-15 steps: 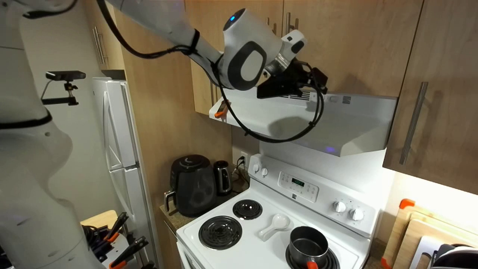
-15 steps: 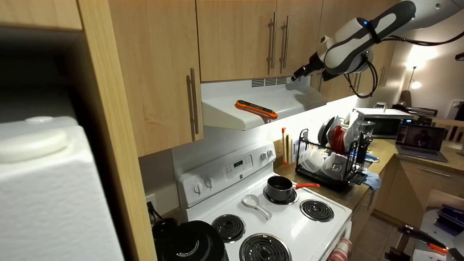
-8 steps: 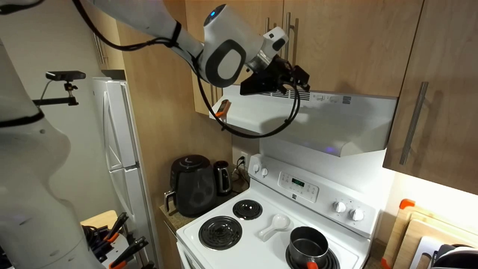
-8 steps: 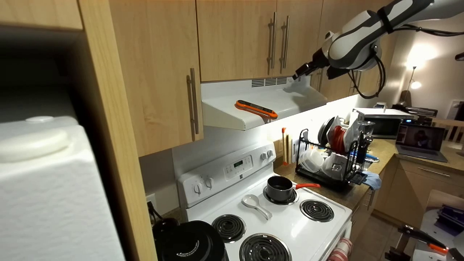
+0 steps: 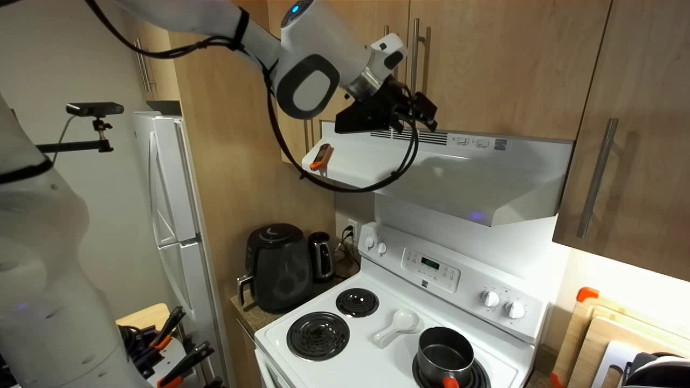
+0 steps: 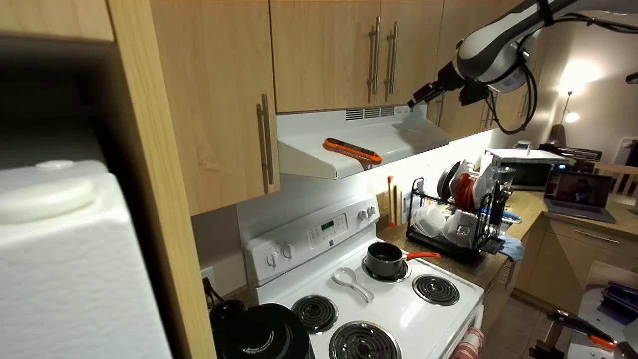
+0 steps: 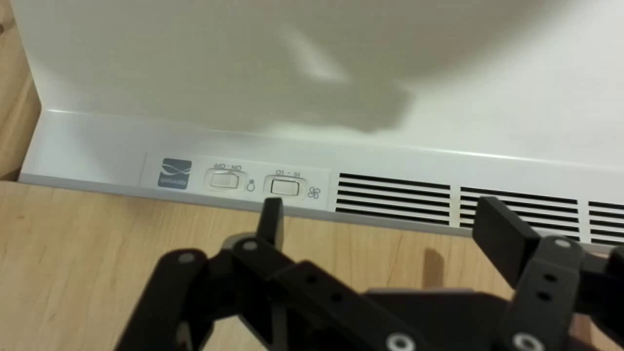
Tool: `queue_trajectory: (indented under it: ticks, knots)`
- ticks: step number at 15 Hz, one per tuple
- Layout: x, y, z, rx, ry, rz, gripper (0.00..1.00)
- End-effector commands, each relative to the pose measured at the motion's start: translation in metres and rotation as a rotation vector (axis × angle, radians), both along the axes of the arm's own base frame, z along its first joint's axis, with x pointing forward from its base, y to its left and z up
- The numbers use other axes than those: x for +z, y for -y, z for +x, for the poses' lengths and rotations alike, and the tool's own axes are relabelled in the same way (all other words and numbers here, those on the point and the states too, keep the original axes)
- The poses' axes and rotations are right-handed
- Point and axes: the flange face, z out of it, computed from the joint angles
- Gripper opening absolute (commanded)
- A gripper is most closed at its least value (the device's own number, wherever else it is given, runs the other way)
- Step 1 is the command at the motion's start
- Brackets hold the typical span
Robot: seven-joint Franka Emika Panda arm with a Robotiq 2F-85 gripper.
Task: Flip the switch on the white object.
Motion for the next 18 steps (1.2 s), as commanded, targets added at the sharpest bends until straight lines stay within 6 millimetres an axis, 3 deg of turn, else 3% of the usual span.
queue_trajectory:
  ticks: [1, 3, 4, 18]
  knots:
    - [0.002, 0.011, -0.024, 0.040, -0.015, 0.004, 1.00]
    - [-0.007, 0.023, -0.031, 0.028, -0.020, -0.024, 1.00]
    - [0.000, 0.016, -0.017, 0.016, -0.010, -0.002, 1.00]
    - [0.000, 0.016, -0.018, 0.018, -0.011, -0.004, 1.00]
